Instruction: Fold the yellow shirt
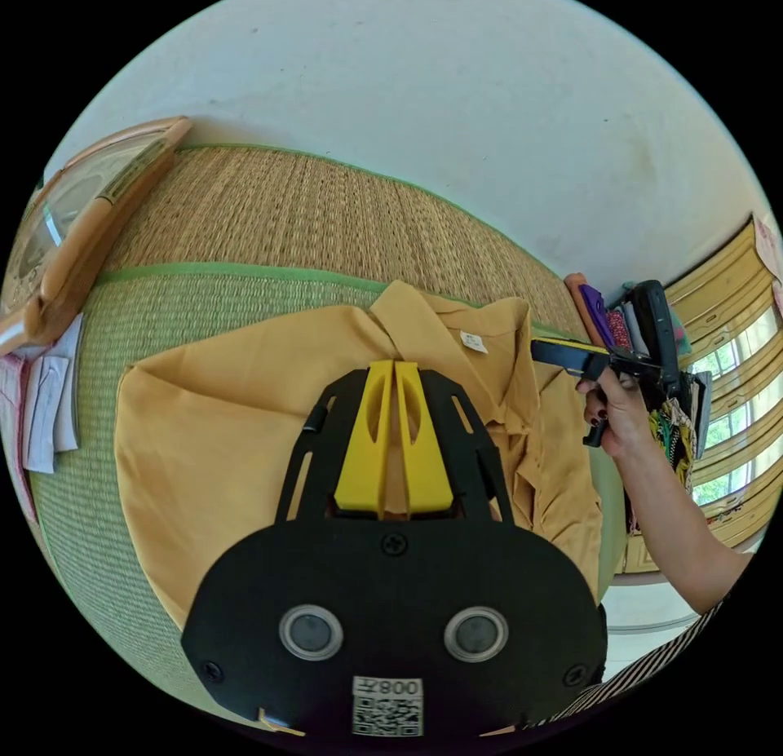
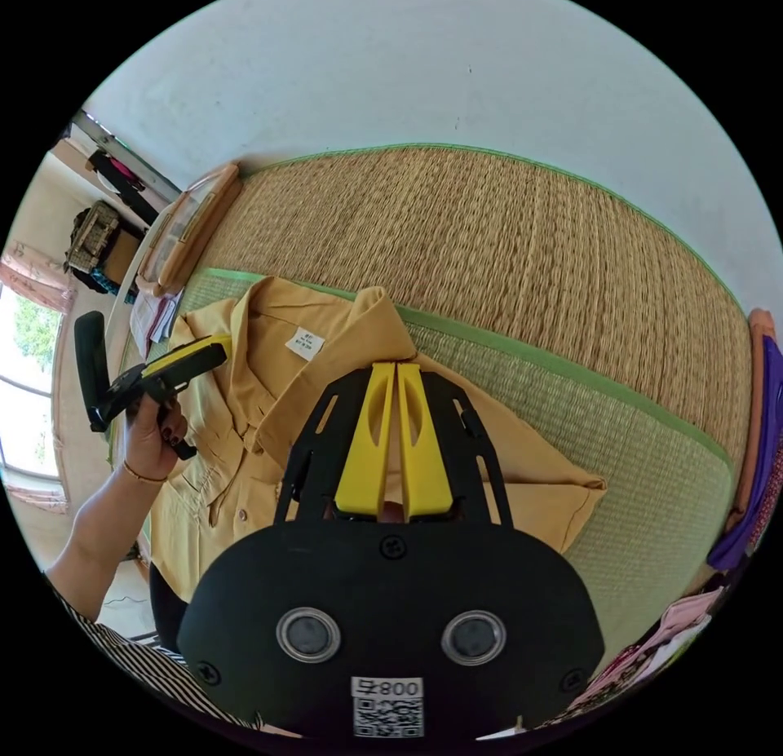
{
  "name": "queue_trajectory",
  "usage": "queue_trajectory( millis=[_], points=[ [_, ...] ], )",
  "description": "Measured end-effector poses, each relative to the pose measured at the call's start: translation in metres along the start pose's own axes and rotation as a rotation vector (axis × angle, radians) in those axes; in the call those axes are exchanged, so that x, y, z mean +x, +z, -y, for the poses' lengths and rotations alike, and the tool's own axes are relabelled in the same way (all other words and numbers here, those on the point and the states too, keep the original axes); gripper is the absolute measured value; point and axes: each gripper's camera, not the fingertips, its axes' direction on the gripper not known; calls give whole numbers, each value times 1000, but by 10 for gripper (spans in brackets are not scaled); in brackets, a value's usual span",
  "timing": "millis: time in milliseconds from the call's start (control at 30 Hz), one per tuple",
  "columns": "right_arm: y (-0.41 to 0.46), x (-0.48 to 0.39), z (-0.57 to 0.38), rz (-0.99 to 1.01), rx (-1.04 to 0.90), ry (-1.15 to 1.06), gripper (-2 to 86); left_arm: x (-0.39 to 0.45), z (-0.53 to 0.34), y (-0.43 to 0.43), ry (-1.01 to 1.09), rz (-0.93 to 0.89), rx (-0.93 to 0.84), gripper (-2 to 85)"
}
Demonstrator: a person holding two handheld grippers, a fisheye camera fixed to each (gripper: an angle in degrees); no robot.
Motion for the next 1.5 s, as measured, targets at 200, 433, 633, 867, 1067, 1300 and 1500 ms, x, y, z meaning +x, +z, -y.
queue_trajectory(
  millis=[200,433,633,867,1067,1300,1500],
  points=[
    [-1,6,-2,48,3,30,3,-2,-17,3,1,12,-1,3],
    [-23,34,-46,174,91,124,1,-15,-63,-27,-38,-66,41,3],
    [-46,39,-126,169,103,117,1,-27,-153,-73,-7,-81,0,3],
    [-20,64,-189,136,55,237,1,-53,-220,-87,-62,6,-91,3],
    [-29,65,-213,109,76,235,2,-72,-242,-108,-102,-17,-64,4],
    [-83,63,-314,194,189,216,3,-98,-349,-185,-179,-163,-16,4],
    [-109,52,-475,220,119,284,6,-132,-503,-267,-302,-191,-62,4]
  ],
)
